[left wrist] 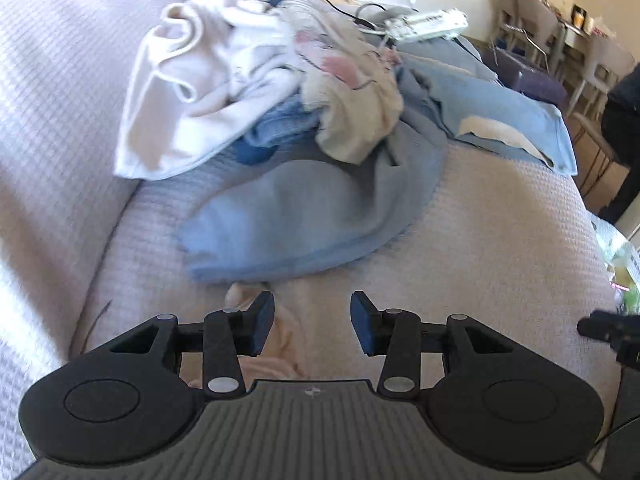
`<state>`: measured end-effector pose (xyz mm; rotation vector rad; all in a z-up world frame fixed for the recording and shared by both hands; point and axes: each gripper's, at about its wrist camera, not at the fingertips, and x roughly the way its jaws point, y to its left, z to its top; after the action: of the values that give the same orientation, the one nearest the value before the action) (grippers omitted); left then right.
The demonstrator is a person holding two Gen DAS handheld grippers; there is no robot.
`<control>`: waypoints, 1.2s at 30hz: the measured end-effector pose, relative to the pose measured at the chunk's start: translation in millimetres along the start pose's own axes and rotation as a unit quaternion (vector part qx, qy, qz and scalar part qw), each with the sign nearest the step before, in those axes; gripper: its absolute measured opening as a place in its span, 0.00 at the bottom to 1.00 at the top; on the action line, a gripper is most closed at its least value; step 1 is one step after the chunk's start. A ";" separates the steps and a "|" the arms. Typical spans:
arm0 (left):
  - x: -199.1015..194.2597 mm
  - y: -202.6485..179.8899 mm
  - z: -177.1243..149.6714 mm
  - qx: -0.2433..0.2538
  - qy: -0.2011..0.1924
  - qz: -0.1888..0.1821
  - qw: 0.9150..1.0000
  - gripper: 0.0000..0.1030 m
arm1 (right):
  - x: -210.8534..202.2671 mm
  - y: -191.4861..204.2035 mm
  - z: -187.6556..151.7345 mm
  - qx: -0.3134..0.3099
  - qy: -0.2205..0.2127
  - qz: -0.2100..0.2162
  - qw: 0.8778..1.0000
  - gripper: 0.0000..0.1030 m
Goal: Fold clothes
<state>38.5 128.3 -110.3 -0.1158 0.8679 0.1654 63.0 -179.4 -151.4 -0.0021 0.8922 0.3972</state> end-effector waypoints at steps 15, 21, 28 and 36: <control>23.8 -14.4 78.1 0.018 -0.092 -0.013 0.996 0.33 | 1.2 14.1 -31.7 0.019 0.026 0.027 0.999 0.23; 58.1 -15.5 109.0 -0.033 -0.086 -0.029 0.995 0.27 | -4.1 9.4 -28.9 0.018 0.024 0.016 0.999 0.23; 78.7 -7.2 118.2 -0.083 -0.073 -0.024 0.994 0.21 | 0.7 6.2 -24.3 0.008 0.033 0.021 0.999 0.23; 69.7 -10.7 114.1 -0.066 -0.075 -0.033 0.995 0.06 | 1.8 6.7 -22.5 0.005 0.034 0.027 0.999 0.23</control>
<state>170.3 143.8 -90.2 -0.2513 0.7030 0.1674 44.7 -176.2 -165.9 0.0182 0.9636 0.4452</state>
